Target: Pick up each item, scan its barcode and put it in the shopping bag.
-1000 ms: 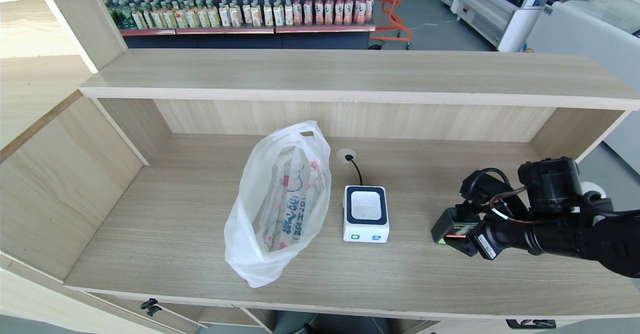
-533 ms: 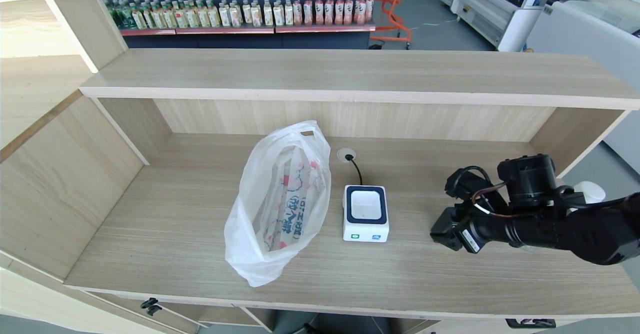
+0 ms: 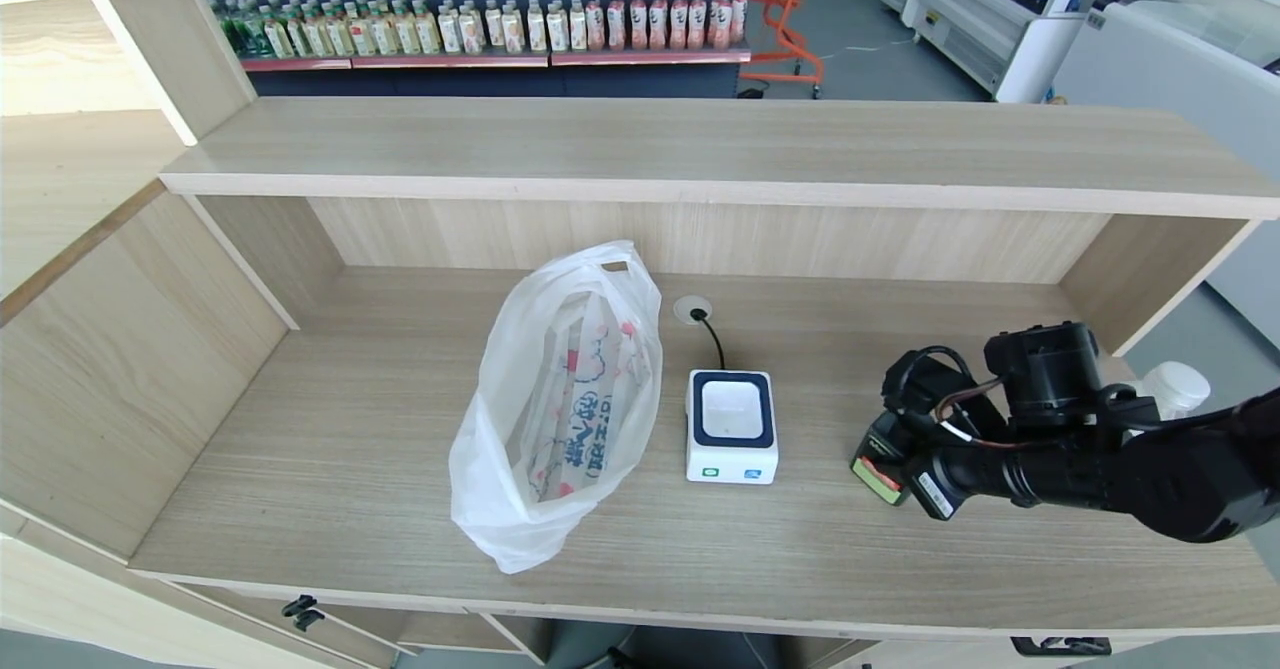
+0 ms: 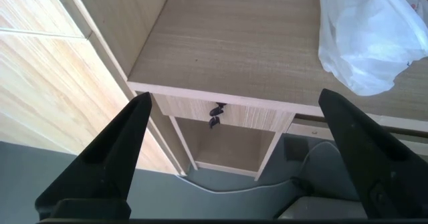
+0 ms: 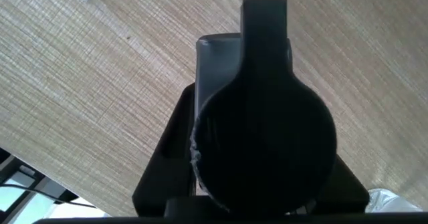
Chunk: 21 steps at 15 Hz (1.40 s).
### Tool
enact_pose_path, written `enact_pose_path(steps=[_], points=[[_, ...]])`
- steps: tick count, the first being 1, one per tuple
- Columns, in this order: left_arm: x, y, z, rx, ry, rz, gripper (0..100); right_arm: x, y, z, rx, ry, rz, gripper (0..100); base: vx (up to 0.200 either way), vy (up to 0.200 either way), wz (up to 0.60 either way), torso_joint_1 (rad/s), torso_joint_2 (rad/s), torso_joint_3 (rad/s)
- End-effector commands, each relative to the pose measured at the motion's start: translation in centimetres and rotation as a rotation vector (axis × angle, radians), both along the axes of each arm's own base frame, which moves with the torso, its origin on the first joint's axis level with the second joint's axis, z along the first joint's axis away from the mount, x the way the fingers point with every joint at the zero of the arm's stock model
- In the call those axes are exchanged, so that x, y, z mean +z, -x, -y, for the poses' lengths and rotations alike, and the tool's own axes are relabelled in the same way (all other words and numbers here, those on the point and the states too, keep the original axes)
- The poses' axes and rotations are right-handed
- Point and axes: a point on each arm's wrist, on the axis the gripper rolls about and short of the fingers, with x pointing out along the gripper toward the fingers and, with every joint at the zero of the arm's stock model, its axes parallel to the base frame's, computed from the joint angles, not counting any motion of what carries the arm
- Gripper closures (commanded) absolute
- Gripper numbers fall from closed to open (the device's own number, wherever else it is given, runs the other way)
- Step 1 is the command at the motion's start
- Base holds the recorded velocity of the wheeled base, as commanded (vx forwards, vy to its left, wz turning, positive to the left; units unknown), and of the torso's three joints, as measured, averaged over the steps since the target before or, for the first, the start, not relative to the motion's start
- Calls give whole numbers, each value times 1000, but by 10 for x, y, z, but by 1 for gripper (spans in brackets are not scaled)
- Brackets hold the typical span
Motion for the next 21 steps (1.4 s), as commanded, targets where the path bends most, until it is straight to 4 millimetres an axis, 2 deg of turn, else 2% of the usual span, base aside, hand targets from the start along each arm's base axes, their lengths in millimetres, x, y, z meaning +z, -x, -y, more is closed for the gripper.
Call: enact_pose_path(steps=[1, 2, 3, 4, 6, 8, 10, 11, 13, 14, 15, 17, 18, 21], points=[[0, 0, 0, 1, 0, -1, 0, 5, 4, 1, 0, -6, 16, 100, 0, 0, 0, 0, 0, 0], [0, 0, 0, 1, 0, -1, 0, 14, 6, 2, -4, -18, 55, 100, 0, 0, 0, 0, 0, 0], [0, 0, 0, 1, 0, -1, 0, 33, 15, 4, -4, -35, 129, 100, 0, 0, 0, 0, 0, 0], [0, 0, 0, 1, 0, -1, 0, 54, 32, 9, -6, -54, 216, 100, 0, 0, 0, 0, 0, 0], [0, 0, 0, 1, 0, -1, 0, 88, 82, 27, -22, -57, 368, 100, 0, 0, 0, 0, 0, 0], [0, 0, 0, 1, 0, -1, 0, 90, 120, 46, 23, 129, 466, 100, 0, 0, 0, 0, 0, 0], [0, 0, 0, 1, 0, -1, 0, 84, 137, 48, 106, 263, 512, 100, 0, 0, 0, 0, 0, 0], [0, 0, 0, 1, 0, -1, 0, 83, 145, 44, 303, 401, 588, 100, 0, 0, 0, 0, 0, 0], [0, 0, 0, 1, 0, -1, 0, 87, 143, 38, 670, 612, 782, 100, 0, 0, 0, 0, 0, 0], [0, 0, 0, 1, 0, -1, 0, 84, 139, 36, 779, 677, 835, 100, 0, 0, 0, 0, 0, 0], [0, 0, 0, 1, 0, -1, 0, 78, 133, 32, 1002, 833, 981, 100, 0, 0, 0, 0, 0, 0], [0, 0, 0, 1, 0, -1, 0, 74, 129, 16, 1296, 982, 1313, 100, 0, 0, 0, 0, 0, 0], [0, 0, 0, 1, 0, -1, 0, 70, 130, 8, 1400, 985, 1438, 100, 0, 0, 0, 0, 0, 0], [0, 0, 0, 1, 0, -1, 0, 58, 130, -9, 1557, 910, 1617, 100, 0, 0, 0, 0, 0, 0]])
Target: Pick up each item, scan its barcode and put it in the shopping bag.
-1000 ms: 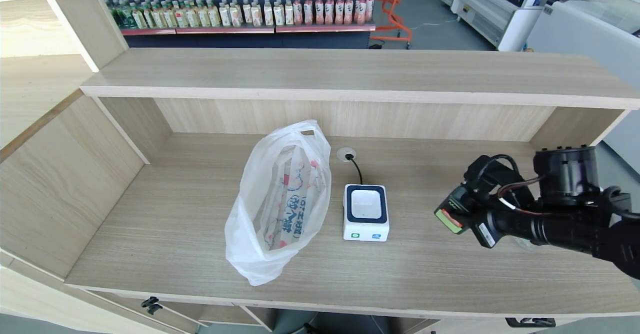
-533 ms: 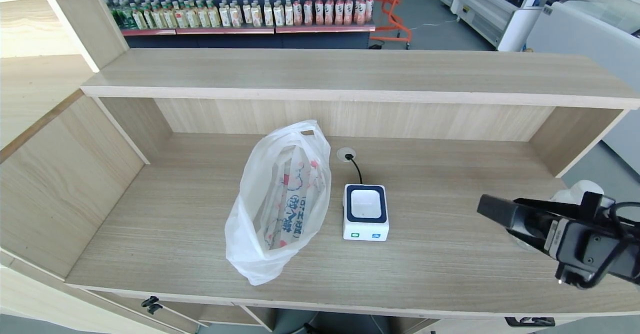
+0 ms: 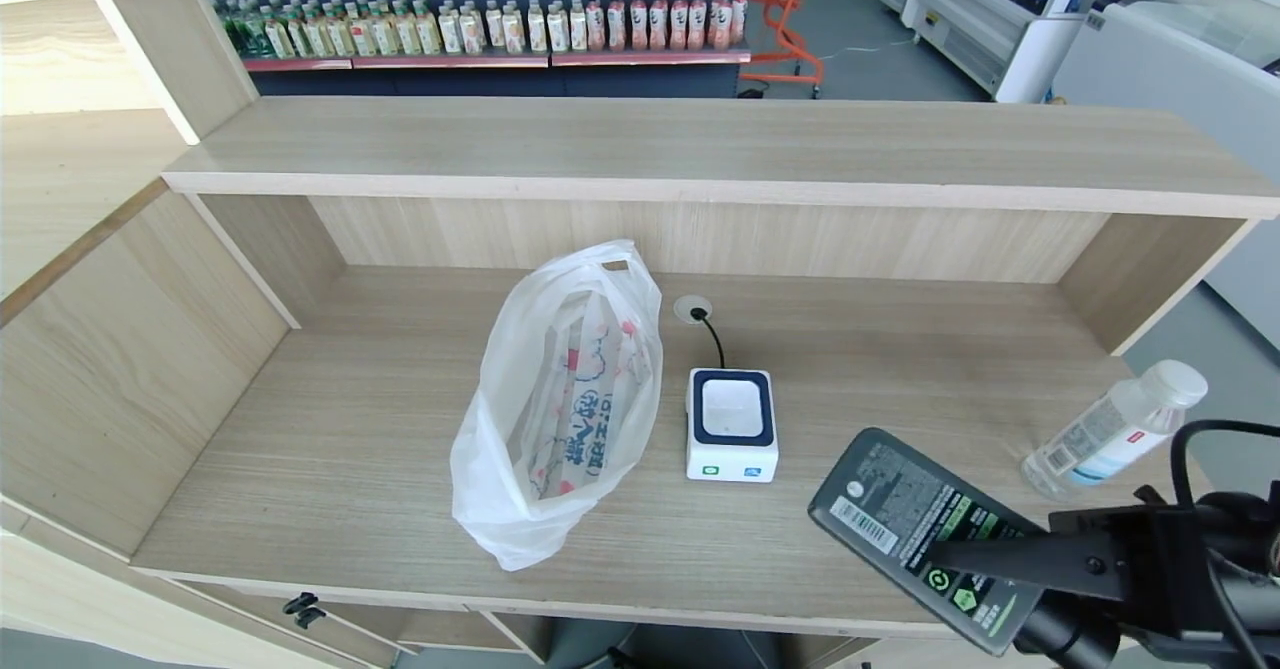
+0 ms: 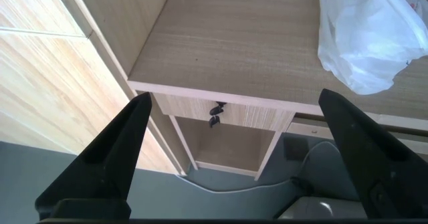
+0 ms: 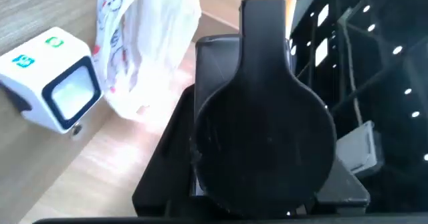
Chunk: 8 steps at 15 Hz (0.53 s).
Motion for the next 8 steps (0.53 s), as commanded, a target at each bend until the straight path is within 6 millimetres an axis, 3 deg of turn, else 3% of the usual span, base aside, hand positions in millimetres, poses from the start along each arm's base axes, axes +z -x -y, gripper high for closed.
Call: enact_pose_path(steps=[1, 8], points=[[0, 0, 0, 0, 0, -1, 0, -11, -5, -9, 90, 13, -16, 100, 0, 0, 0, 0, 0, 0], [0, 0, 0, 0, 0, -1, 0, -8, 0, -8, 146, 13, 112, 100, 0, 0, 0, 0, 0, 0]])
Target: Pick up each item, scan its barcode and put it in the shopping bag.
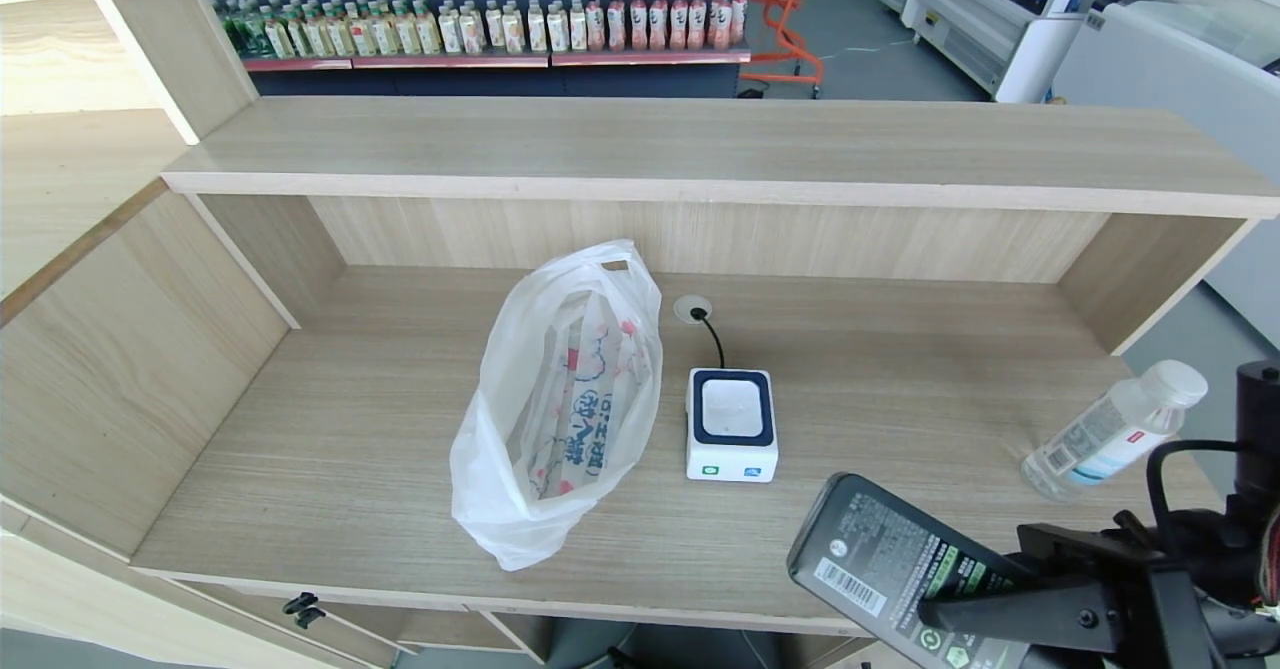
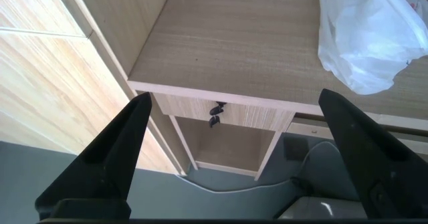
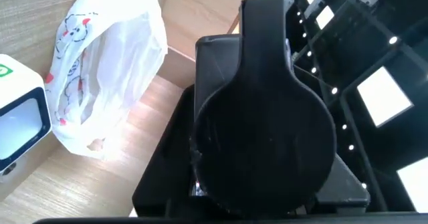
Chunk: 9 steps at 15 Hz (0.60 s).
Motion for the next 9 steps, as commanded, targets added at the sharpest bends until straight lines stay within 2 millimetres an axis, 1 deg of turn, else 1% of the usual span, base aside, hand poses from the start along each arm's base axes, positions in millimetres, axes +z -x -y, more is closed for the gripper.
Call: enact_pose_path(steps=[1, 9], points=[[0, 0, 0, 1, 0, -1, 0, -2, 1, 0, 3, 4, -5, 100, 0, 0, 0, 0, 0, 0], [0, 0, 0, 1, 0, -1, 0, -13, -5, -4, 22, 25, -31, 100, 0, 0, 0, 0, 0, 0]])
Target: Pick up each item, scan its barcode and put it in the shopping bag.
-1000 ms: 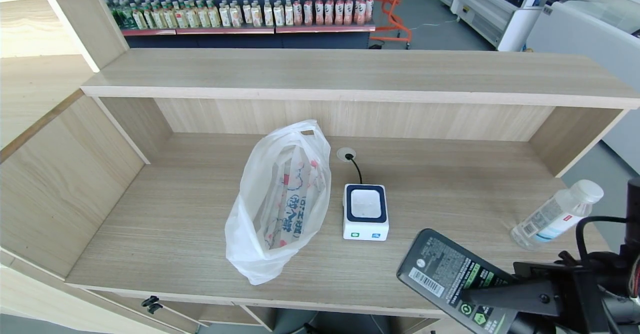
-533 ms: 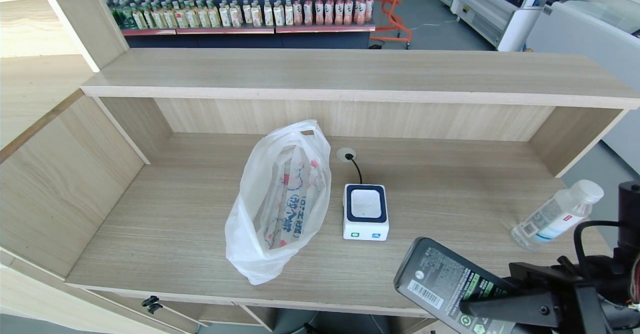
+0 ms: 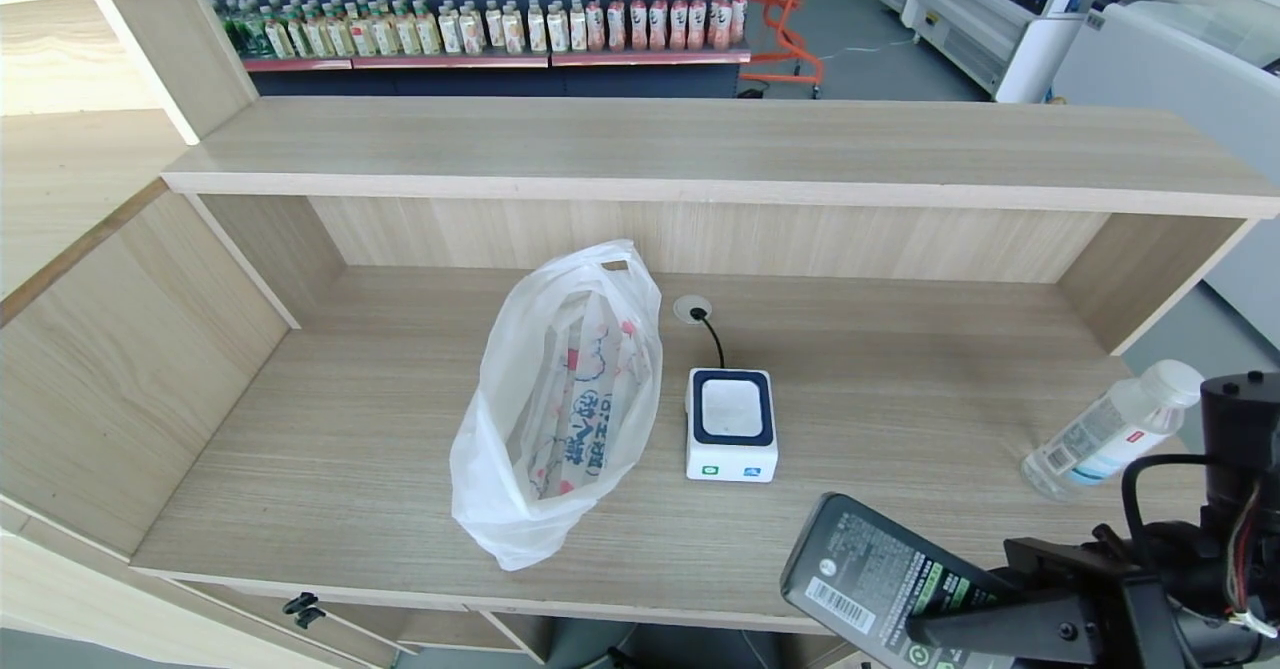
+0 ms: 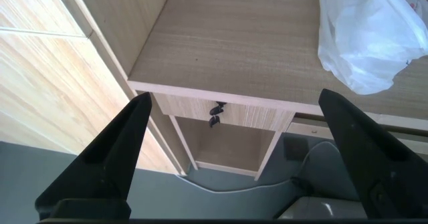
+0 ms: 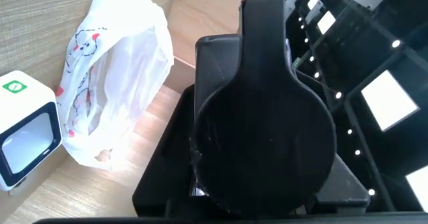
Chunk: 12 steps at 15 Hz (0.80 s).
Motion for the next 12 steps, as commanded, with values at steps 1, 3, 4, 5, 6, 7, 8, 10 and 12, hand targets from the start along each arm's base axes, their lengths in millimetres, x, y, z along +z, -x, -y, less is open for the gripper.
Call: enact_pose_path(steps=[1, 3, 4, 5, 6, 7, 8, 10, 12], points=[[0, 0, 0, 0, 0, -1, 0, -1, -3, -2, 7, 4, 9, 100, 0, 0, 0, 0, 0, 0], [0, 0, 0, 0, 0, -1, 0, 0, 0, -1, 14, 0, 13, 100, 0, 0, 0, 0, 0, 0], [0, 0, 0, 0, 0, -1, 0, 0, 0, -1, 24, -5, 9, 100, 0, 0, 0, 0, 0, 0], [0, 0, 0, 0, 0, -1, 0, 1, -1, -2, 26, -8, 10, 100, 0, 0, 0, 0, 0, 0], [0, 0, 0, 0, 0, -1, 0, 2, -2, -2, 24, -9, 13, 100, 0, 0, 0, 0, 0, 0], [0, 0, 0, 0, 0, -1, 0, 2, -2, -2, 26, -9, 13, 100, 0, 0, 0, 0, 0, 0], [0, 0, 0, 0, 0, -3, 0, 2, -1, -2, 26, -9, 15, 100, 0, 0, 0, 0, 0, 0], [0, 0, 0, 0, 0, -1, 0, 7, 4, 0, 40, -21, 27, 100, 0, 0, 0, 0, 0, 0], [0, 0, 0, 0, 0, -1, 0, 7, 5, 1, 39, -15, 8, 100, 0, 0, 0, 0, 0, 0]])
